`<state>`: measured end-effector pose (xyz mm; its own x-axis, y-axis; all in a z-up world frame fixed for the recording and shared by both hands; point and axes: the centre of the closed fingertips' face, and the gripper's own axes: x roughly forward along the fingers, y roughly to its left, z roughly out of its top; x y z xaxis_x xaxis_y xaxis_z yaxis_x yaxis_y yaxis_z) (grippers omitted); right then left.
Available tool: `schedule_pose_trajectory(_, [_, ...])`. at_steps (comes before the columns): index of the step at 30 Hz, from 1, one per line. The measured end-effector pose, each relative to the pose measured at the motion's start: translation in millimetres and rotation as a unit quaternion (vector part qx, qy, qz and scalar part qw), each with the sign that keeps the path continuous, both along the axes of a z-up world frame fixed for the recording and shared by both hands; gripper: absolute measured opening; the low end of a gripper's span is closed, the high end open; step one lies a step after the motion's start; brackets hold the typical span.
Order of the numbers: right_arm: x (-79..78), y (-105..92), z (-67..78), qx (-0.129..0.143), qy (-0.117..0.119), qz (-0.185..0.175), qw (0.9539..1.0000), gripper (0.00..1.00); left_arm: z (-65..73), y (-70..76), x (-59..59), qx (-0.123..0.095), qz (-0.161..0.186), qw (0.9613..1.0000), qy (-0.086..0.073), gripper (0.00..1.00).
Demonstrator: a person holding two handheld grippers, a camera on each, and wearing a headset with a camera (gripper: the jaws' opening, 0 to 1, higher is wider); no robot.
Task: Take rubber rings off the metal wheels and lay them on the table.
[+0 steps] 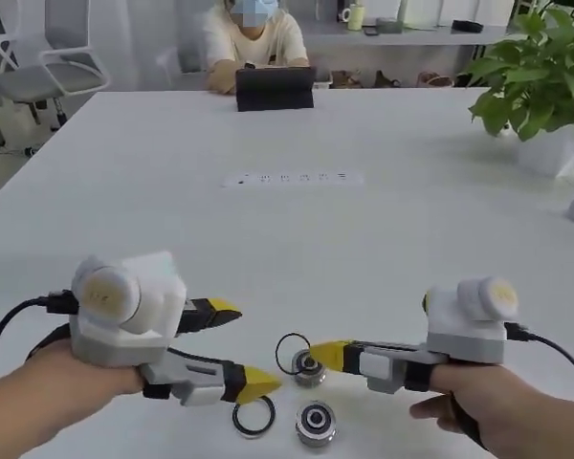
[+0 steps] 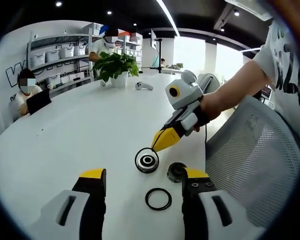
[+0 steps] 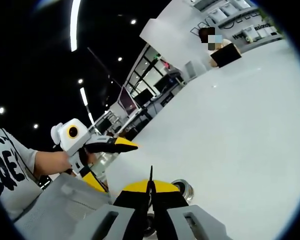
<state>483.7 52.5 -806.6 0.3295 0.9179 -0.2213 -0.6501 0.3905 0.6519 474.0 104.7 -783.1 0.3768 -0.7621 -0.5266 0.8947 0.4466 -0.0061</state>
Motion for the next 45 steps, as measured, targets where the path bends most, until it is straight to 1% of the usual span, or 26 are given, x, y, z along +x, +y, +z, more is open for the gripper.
schedule_pose_trajectory(6, [-4.9, 8.2, 2.0, 0.005, 0.005, 0.017, 0.9998, 0.00, 4.7, 11.9, -9.8, -0.007, 0.005, 1.0000, 0.002, 0.65])
schedule_pose_trajectory(10, [-10.0, 15.5, 2.0, 0.005, 0.009, 0.030, 0.9995, 0.00, 6.2, 16.3, -15.2, -0.008, 0.008, 0.9999, 0.007, 0.72])
schedule_pose_trajectory(13, [-13.9, 20.3, 1.2, 0.004, 0.013, 0.041, 0.9991, 0.00, 7.5, 19.7, -18.9, -0.008, 0.007, 0.9999, 0.006, 0.73])
schedule_pose_trajectory(17, [-19.1, 26.4, 0.1, 0.002, 0.015, 0.055, 0.9984, 0.00, 8.2, 23.4, -24.1, -0.003, 0.005, 1.0000, 0.000, 0.75])
schedule_pose_trajectory(20, [-22.0, 31.1, -1.7, -0.001, 0.018, 0.066, 0.9977, 0.00, 8.6, 26.4, -27.7, -0.004, 0.006, 1.0000, 0.001, 0.76])
schedule_pose_trajectory(27, [-29.3, 40.4, -5.9, -0.014, 0.025, 0.094, 0.9952, 0.00, 12.4, 35.4, -30.6, -0.008, 0.019, 0.9998, -0.001, 0.77])
schedule_pose_trajectory(33, [-34.7, 46.8, -10.5, -0.023, 0.031, 0.112, 0.9930, 0.00, 13.5, 41.8, -32.2, -0.011, 0.031, 0.9995, 0.001, 0.78])
schedule_pose_trajectory(36, [-38.3, 48.1, -16.9, -0.037, 0.034, 0.125, 0.9909, 0.00, 13.7, 43.8, -33.1, -0.013, 0.035, 0.9993, 0.003, 0.78])
schedule_pose_trajectory(43, [-41.0, 50.3, -21.6, -0.048, 0.037, 0.134, 0.9891, 0.00, 14.1, 45.9, -33.1, -0.016, 0.042, 0.9990, 0.005, 0.78])
schedule_pose_trajectory(45, [-41.4, 50.7, -23.8, -0.055, 0.037, 0.137, 0.9884, 0.00, 13.5, 46.2, -33.3, -0.016, 0.043, 0.9989, 0.005, 0.78])
